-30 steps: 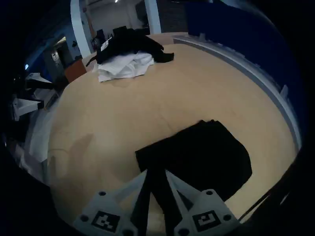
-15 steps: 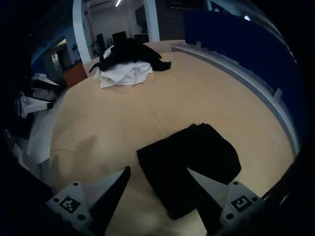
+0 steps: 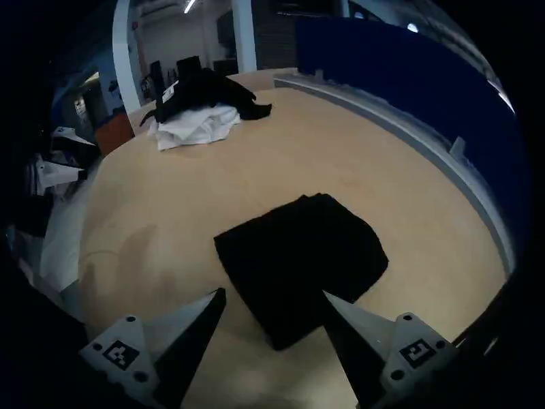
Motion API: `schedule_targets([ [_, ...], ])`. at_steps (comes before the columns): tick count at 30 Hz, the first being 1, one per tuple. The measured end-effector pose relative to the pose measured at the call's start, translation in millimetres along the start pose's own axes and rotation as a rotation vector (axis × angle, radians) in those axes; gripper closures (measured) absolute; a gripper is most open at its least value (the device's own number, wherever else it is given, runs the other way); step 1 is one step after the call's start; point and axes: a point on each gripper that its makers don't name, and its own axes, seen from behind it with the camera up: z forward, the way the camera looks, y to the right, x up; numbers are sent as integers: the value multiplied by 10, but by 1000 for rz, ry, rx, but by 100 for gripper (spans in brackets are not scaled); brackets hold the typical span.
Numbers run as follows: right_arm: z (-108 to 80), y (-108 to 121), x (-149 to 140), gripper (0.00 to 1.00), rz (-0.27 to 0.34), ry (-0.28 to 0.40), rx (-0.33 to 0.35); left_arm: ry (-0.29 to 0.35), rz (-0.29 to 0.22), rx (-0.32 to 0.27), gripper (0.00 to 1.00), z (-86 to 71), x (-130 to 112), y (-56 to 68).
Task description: Fold towel
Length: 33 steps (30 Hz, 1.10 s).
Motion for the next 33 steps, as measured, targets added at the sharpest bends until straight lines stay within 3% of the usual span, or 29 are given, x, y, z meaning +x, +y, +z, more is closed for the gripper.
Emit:
schedule_targets([
  [11, -97, 144, -408, 0, 38, -58, -55, 0, 10, -6, 5, 31, 27, 31],
  [23, -51, 169, -483, 0, 55, -70, -64, 1, 12, -7, 5, 33, 31, 52],
  [33, -3, 175, -542, 31, 67, -86, -69, -1, 10, -2, 5, 36, 19, 39],
])
